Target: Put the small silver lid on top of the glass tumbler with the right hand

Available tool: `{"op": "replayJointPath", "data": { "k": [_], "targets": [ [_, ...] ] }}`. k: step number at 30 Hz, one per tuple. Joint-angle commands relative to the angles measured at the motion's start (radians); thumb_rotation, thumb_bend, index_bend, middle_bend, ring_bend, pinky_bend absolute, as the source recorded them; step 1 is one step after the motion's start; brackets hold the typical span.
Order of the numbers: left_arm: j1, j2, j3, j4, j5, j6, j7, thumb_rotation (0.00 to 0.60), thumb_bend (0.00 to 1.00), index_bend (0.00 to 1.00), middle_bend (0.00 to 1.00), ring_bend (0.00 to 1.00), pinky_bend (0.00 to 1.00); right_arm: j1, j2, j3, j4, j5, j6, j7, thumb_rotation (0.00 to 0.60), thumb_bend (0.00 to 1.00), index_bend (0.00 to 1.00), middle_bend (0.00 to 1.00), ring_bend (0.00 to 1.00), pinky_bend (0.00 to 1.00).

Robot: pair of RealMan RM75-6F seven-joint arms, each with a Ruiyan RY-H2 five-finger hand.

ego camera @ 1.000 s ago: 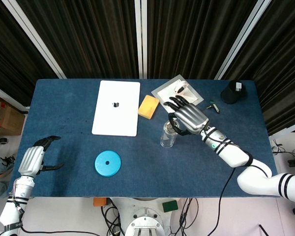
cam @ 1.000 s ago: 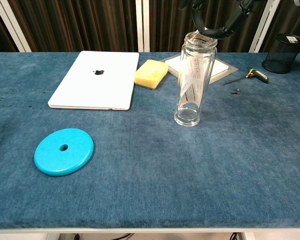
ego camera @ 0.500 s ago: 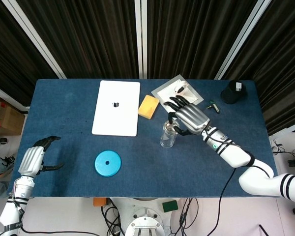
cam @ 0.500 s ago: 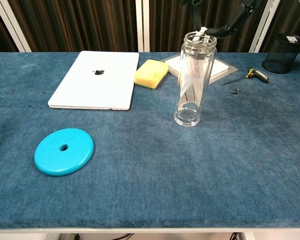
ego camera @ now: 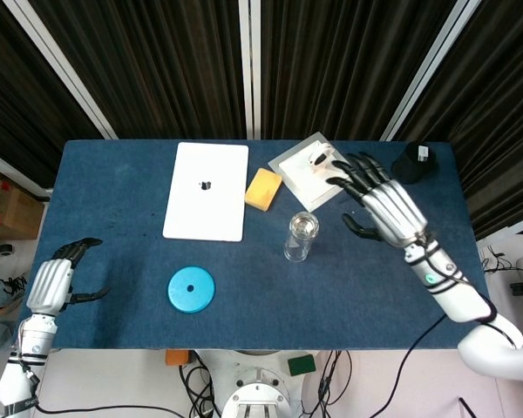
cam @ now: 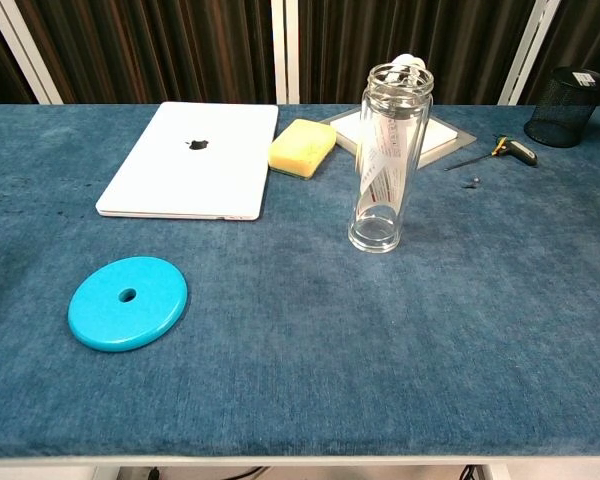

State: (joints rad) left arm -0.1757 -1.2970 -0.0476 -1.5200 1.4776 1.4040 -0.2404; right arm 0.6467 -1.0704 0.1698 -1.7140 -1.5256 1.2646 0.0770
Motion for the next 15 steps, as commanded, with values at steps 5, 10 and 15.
{"op": "replayJointPath", "data": {
  "k": [5,10,15],
  "targets": [
    [0.063,0.014,0.021,-0.039,0.063,0.129,0.08,0.6,0.04,0.22,0.22,0.19,0.21,-0.343,-0.186,-0.167,0.252,-0.09,0.35,-0.031,0.6,0.37,0.0,0.0,0.0,0.0],
    [0.118,0.003,0.055,-0.026,0.098,0.205,0.143,0.6,0.04,0.21,0.22,0.19,0.21,-0.431,-0.277,-0.215,0.365,-0.015,0.312,-0.008,0.6,0.35,0.0,0.0,0.0,0.0],
    [0.148,0.001,0.073,-0.016,0.105,0.228,0.165,0.6,0.04,0.19,0.21,0.19,0.21,-0.453,-0.288,-0.219,0.399,0.026,0.248,0.024,0.6,0.34,0.0,0.0,0.0,0.0]
  ]
}}
